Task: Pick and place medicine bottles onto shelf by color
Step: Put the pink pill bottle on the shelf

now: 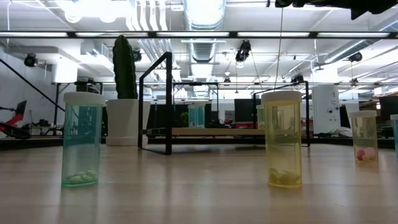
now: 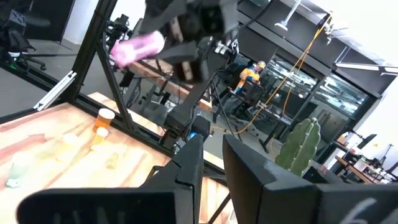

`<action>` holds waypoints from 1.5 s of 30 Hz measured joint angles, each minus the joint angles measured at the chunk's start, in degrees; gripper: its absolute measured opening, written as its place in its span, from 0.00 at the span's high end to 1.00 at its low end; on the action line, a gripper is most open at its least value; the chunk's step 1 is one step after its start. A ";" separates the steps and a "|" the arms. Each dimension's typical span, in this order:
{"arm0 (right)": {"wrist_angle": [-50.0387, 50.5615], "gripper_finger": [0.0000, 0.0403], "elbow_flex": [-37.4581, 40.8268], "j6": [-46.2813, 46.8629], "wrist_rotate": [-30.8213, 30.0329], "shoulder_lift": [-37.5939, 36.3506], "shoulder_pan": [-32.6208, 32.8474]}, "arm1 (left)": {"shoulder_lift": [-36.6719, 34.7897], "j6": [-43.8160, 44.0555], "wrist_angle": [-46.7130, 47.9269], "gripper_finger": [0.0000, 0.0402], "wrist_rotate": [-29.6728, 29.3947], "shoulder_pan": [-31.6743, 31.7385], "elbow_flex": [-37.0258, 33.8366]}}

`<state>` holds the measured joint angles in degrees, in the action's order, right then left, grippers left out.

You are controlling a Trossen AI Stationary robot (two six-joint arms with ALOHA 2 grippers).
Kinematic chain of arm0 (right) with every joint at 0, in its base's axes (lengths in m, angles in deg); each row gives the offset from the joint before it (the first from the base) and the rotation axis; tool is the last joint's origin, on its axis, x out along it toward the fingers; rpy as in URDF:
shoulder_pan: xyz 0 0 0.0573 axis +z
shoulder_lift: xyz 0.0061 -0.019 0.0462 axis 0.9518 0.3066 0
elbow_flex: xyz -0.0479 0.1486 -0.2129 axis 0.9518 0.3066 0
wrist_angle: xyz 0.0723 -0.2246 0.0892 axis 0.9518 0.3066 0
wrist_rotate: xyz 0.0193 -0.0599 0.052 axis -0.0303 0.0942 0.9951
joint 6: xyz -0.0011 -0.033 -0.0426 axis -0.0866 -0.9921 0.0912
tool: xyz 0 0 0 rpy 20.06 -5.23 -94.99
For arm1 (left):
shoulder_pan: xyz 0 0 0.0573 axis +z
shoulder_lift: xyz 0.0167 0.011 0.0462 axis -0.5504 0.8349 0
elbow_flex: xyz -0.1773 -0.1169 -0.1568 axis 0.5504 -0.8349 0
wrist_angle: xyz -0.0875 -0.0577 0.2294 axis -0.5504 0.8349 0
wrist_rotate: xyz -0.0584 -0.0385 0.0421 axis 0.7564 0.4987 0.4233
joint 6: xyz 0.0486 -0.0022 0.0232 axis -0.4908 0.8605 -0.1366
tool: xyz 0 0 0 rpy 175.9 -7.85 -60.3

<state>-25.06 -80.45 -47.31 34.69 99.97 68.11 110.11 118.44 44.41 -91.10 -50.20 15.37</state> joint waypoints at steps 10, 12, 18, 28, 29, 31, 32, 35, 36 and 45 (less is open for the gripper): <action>0.04 0.87 0.00 0.02 0.00 0.00 0.00 | 12.34 -12.24 13.08 0.71 0.33 6.70 17.27; 0.36 0.87 0.00 0.02 -0.02 -0.01 0.00 | 15.23 -14.96 19.57 0.71 0.36 8.34 21.52; 0.85 0.87 0.00 -0.11 -0.02 -0.02 0.00 | 23.10 -22.49 30.68 0.71 -0.84 13.10 27.55; 0.87 0.87 0.00 -0.66 -0.04 -0.04 0.00 | 33.75 -26.27 30.92 0.71 1.82 17.23 27.18; 0.87 0.87 0.00 -0.66 -0.04 -0.04 0.00 | 34.38 -26.71 30.88 0.71 1.91 17.33 27.30; 0.92 0.87 0.00 -0.63 -0.04 -0.04 0.00 | 35.03 -26.81 30.90 0.71 1.98 17.34 27.32; 0.92 0.87 0.00 -0.63 -0.04 -0.03 0.00 | 35.26 -26.81 30.80 0.71 1.98 17.34 27.30; 0.95 0.87 0.00 -0.66 -0.04 -0.04 0.00 | 35.90 -26.79 30.79 0.71 1.98 17.34 26.74; 0.96 0.87 0.00 -0.70 -0.04 -0.04 0.00 | 36.30 -26.79 30.70 0.71 1.98 17.34 26.53; 0.96 0.87 0.00 -1.15 -0.07 -0.04 0.00 | 38.53 -27.21 30.34 0.71 1.98 17.34 25.89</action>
<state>-24.10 -80.45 -48.46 34.62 99.93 68.11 148.64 91.23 74.75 -89.12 -32.86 41.27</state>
